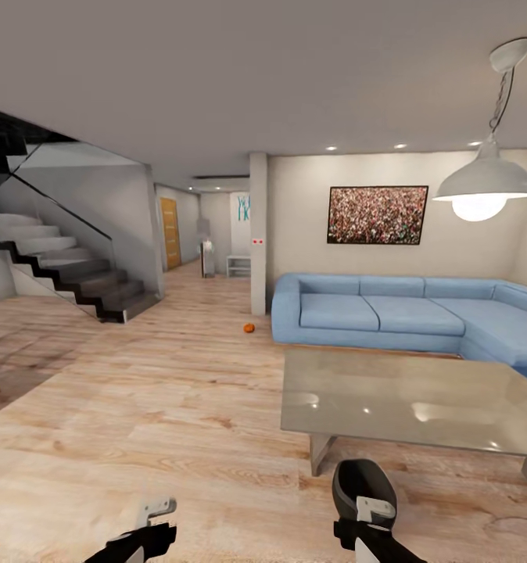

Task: Place each of the two pumpkins and all three candles from the living room inside a cabinet in the living room (use any cabinet), then make sure every cabinet is closed, and position the cauldron so it is next to a table in the living room.

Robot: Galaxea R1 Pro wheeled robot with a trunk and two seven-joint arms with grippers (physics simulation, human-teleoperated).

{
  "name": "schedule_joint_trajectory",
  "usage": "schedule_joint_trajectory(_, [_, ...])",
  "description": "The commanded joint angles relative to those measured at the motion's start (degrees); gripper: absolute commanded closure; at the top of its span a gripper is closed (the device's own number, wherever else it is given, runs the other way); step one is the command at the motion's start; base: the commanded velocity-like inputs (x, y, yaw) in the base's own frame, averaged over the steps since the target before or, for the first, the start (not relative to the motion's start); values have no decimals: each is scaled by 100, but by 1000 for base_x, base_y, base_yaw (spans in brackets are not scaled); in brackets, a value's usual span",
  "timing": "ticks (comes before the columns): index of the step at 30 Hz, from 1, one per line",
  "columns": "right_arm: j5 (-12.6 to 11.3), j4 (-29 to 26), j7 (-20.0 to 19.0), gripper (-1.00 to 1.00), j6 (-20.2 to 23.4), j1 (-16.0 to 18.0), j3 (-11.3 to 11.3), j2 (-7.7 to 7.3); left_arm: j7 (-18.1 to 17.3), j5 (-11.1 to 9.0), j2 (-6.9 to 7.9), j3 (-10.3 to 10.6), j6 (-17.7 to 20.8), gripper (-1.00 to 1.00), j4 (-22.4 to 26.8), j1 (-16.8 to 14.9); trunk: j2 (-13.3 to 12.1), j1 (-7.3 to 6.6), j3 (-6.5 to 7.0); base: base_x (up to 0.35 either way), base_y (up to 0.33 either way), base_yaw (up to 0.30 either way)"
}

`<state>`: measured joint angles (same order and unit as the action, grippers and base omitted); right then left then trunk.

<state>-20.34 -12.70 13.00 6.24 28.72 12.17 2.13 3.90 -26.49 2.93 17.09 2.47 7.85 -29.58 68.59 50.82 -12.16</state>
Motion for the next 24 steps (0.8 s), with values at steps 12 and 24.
schedule_joint_trajectory(12, [-32, -14, -39, -100, 35, 2, 57, 4, 15, -108, 3, 36, 0, -100, -2, 90, 5, 0, -121, 0, 0, 0])
schedule_joint_trajectory(24, [-27, -23, -43, -100, 35, 2, 64, 40, -30, -104, 5, 31, -1, -100, -5, 92, 5, 0, -157, 0, 0, 0])
